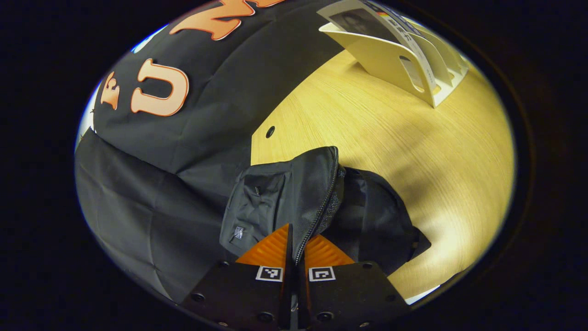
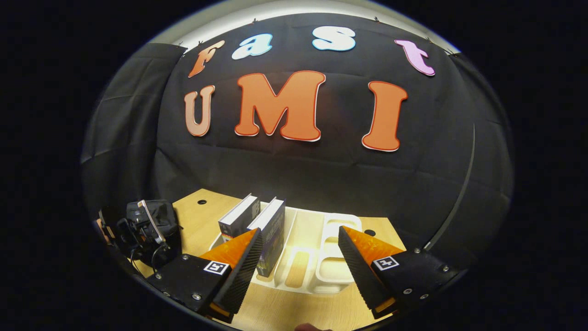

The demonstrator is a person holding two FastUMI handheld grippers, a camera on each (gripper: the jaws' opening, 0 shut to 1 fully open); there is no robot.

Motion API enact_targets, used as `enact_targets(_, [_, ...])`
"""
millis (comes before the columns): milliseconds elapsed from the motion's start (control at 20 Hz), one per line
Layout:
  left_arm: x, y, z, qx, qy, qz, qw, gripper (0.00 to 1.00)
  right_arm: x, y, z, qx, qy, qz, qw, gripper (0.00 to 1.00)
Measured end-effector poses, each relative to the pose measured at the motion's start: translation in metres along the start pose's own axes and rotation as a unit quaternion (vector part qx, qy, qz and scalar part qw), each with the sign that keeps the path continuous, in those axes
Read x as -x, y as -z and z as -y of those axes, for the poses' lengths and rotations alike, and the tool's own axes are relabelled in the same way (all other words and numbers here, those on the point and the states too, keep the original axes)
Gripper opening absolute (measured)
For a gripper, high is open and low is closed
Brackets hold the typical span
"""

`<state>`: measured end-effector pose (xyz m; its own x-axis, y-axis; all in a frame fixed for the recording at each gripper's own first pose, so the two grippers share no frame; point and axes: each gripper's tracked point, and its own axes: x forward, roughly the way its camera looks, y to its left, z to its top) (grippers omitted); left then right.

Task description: Open the schoolbag, grab two books from the bookshelf and put them into the schoolbag.

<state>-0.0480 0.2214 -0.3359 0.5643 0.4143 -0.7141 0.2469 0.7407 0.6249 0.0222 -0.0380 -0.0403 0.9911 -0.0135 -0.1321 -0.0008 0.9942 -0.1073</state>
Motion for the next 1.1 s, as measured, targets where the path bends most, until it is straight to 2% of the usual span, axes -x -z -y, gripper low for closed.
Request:
enact_targets(300, [0.008, -0.007, -0.020, 0.052, 0.074, 0.011, 0.996, 0.06, -0.006, -0.003, -0.038, 0.011, -0.019, -0.025, 0.999, 0.98])
enact_targets(450, [0.006, -0.007, -0.031, 0.072, 0.119, 0.018, 0.990, 0.06, -0.014, -0.002, -0.054, 0.006, -0.008, -0.054, 0.998, 0.98])
enact_targets(500, [0.006, -0.008, -0.034, 0.074, 0.133, 0.024, 0.988, 0.10, -0.017, -0.005, -0.060, 0.003, -0.007, -0.062, 0.998, 0.98])
enact_targets(550, [0.005, -0.008, -0.037, 0.073, 0.148, 0.024, 0.986, 0.06, -0.021, -0.007, -0.066, -0.002, -0.004, -0.071, 0.997, 0.98])
enact_targets(650, [0.005, -0.010, -0.044, 0.073, 0.176, 0.032, 0.981, 0.06, -0.029, -0.011, -0.077, -0.004, -0.003, -0.095, 0.995, 0.98])
enact_targets(900, [0.007, -0.011, -0.062, 0.085, 0.250, 0.045, 0.963, 0.06, -0.049, -0.010, -0.097, -0.006, -0.016, -0.169, 0.986, 0.98])
enact_targets(1100, [0.007, -0.010, -0.070, 0.120, 0.327, 0.062, 0.935, 0.06, -0.064, -0.023, -0.111, -0.015, -0.028, -0.211, 0.977, 0.98])
